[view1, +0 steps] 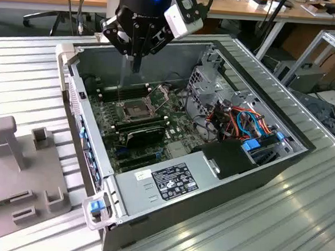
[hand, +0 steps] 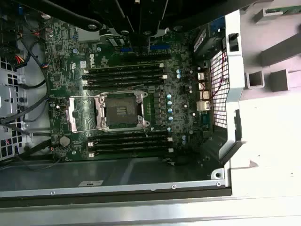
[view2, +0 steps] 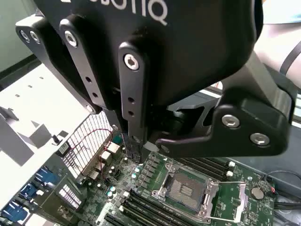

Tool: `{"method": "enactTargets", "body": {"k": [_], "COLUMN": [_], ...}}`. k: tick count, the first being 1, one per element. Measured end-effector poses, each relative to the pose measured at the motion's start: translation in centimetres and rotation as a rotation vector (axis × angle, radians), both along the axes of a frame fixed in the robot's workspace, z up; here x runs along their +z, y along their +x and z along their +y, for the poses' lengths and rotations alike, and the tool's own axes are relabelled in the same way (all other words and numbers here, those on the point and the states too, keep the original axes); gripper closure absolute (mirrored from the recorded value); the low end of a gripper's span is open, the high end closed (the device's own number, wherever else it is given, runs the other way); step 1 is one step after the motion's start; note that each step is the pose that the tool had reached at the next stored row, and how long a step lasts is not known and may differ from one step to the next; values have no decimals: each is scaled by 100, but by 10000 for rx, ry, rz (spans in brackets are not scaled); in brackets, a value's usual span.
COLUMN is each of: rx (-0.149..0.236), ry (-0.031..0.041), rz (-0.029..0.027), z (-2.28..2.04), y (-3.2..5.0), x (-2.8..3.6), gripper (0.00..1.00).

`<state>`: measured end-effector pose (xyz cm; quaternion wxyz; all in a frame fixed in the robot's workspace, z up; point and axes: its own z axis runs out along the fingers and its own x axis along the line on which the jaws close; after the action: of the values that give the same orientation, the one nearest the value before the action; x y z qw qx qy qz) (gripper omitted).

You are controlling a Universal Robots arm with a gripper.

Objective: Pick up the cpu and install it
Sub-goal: 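Reach for the cpu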

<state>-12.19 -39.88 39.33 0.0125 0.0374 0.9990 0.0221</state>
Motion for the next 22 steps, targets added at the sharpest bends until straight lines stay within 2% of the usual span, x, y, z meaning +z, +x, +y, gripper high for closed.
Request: {"method": "enactTargets", "body": {"k": [7,9,22], "rx": [0,-1,0], "ry": [-1,0,0], "rz": [0,0,0], "z": [0,0,0], "y": [-27,-79,-220], "x": [0,0,0], "gripper": [89,89,89]}}
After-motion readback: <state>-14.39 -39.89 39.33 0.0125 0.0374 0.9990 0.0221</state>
